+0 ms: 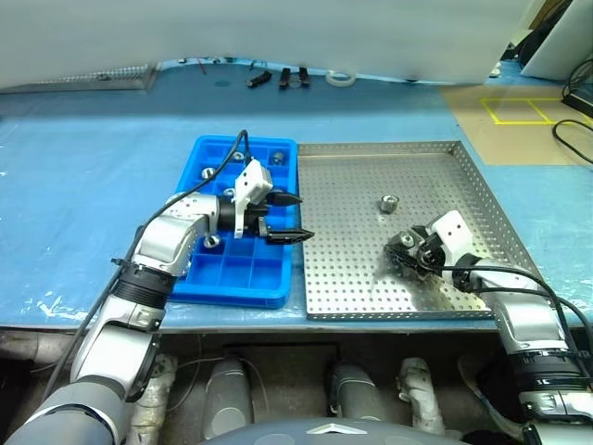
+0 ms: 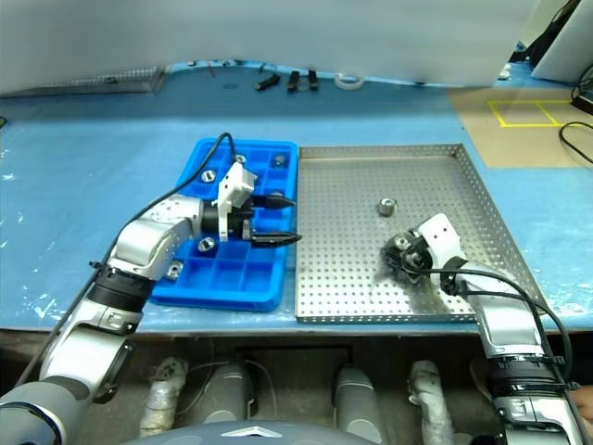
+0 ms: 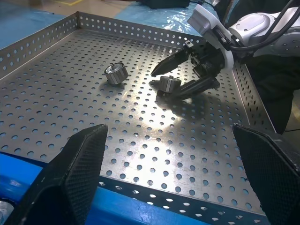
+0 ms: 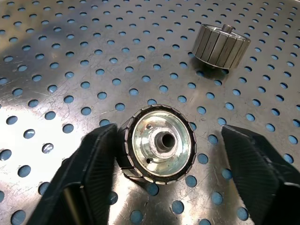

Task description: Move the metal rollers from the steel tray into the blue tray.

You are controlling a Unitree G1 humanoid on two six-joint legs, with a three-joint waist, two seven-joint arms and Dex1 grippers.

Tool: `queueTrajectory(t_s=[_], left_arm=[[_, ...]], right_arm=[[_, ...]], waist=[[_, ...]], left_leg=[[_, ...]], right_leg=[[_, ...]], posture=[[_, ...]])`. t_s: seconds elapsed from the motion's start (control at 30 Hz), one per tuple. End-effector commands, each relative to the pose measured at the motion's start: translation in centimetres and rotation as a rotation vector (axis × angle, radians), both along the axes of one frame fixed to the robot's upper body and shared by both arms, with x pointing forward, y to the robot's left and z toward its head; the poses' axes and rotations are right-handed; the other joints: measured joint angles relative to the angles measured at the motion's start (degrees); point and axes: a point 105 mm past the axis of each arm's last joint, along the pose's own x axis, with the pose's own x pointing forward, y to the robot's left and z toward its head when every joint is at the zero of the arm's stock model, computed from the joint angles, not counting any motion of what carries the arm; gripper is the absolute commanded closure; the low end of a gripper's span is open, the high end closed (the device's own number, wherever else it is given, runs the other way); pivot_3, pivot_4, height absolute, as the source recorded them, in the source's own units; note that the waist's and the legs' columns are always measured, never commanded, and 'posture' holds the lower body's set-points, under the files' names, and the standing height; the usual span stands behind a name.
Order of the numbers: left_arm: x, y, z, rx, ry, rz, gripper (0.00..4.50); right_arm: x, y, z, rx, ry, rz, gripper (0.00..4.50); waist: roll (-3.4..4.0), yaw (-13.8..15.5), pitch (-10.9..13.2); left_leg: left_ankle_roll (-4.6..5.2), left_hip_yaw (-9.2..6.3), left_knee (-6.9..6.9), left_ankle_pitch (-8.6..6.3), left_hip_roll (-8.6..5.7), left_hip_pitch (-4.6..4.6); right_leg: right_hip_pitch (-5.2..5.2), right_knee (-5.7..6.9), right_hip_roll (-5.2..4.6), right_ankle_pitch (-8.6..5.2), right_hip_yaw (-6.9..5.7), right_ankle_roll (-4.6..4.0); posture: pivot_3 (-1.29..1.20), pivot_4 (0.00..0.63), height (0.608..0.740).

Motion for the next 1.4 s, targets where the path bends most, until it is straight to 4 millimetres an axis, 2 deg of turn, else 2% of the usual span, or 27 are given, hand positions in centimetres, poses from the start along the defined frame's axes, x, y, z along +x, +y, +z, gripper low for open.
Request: queueTrajectory(t_s=[0.03,0.1,0.13,0.3,0.47,0.63,0.83,1.17,1.33,1.4], left_arm=[[-0.2,0.4,1.3,-0.020,-0.040,0.004,0.00],[-0.2,0.4,1.3,-0.019,-0.040,0.005,0.00],[-0.2,0.4,1.3,-0.018,-0.040,0.005,0.00],[-0.2,0.4,1.4,-0.018,-0.040,0.009,0.00],[-0.4,0.8,1.5,-0.017,-0.037,0.027,0.00],[-0.7,1.9,1.6,-0.012,-0.038,0.077,0.00],[-1.4,4.5,1.9,0.010,-0.050,0.162,0.00],[-5.1,9.3,1.8,0.058,-0.025,0.337,0.00],[-6.6,10.2,1.3,0.072,-0.014,0.405,0.00],[-7.3,10.6,1.1,0.077,-0.007,0.437,0.00]], right_arm=[[0.2,0.5,0.9,0.013,-0.036,0.022,1.94],[0.2,0.6,1.0,0.012,-0.039,0.027,2.64],[0.2,0.6,1.0,0.011,-0.040,0.029,2.70],[0.1,1.4,2.0,0.032,-0.069,0.070,2.70],[0.1,3.5,3.9,0.067,-0.107,0.156,2.70],[0.0,8.2,7.1,0.149,-0.148,0.349,2.70],[0.1,13.8,9.0,0.174,-0.168,0.585,2.70],[0.1,20.1,9.3,0.172,-0.131,0.904,2.70],[-0.9,21.1,8.3,0.173,-0.045,1.013,2.70],[-1.4,21.5,7.1,0.164,0.030,1.052,2.70]], waist=[[0.00,0.0,0.0],[0.00,0.0,0.0],[0.00,0.0,0.0],[0.00,0.0,0.0],[0.01,-0.1,0.0],[0.01,0.0,0.0],[0.02,1.3,0.0],[0.01,5.5,0.0],[0.01,8.5,0.0],[0.00,9.5,0.0]], left_leg=[[0.00,0.00,0.00,0.00,0.00,0.00],[0.00,0.00,0.00,0.00,0.00,0.00],[0.00,0.00,-0.01,0.00,0.00,0.00],[0.00,0.01,-0.06,0.00,0.00,-0.01],[0.00,0.03,-0.12,0.00,0.01,0.00],[-0.01,0.04,-0.17,0.00,0.04,0.04],[-0.03,0.01,-0.22,0.01,0.04,-0.01],[-0.29,-0.12,-0.33,0.15,0.05,-0.55],[-0.31,-0.19,-0.32,0.17,0.06,-0.79],[-0.31,-0.22,-0.30,0.17,0.06,-0.81]], right_leg=[[0.00,0.00,0.00,0.00,0.00,0.00],[0.00,-0.01,0.00,0.00,0.00,0.00],[0.00,-0.02,0.00,0.00,0.00,0.00],[0.00,-0.08,0.00,0.00,0.00,0.00],[-0.02,-0.12,0.01,0.00,0.00,0.00],[-0.02,-0.11,0.02,-0.01,0.00,-0.01],[-0.07,-0.11,0.01,-0.02,-0.06,-0.02],[-0.65,-0.07,0.00,-0.06,-0.23,-0.09],[-0.81,-0.02,0.00,-0.07,-0.32,-0.10],[-0.82,-0.02,-0.01,-0.07,-0.32,-0.10]], posture=[[-0.14,0.150,0.740],[-0.14,0.150,0.740],[-0.14,0.150,0.740],[-0.14,0.150,0.740],[-0.11,0.150,0.740],[-0.01,0.150,0.740],[0.13,0.150,0.740],[0.38,0.150,0.740],[0.49,0.150,0.740],[0.51,0.150,0.740]])
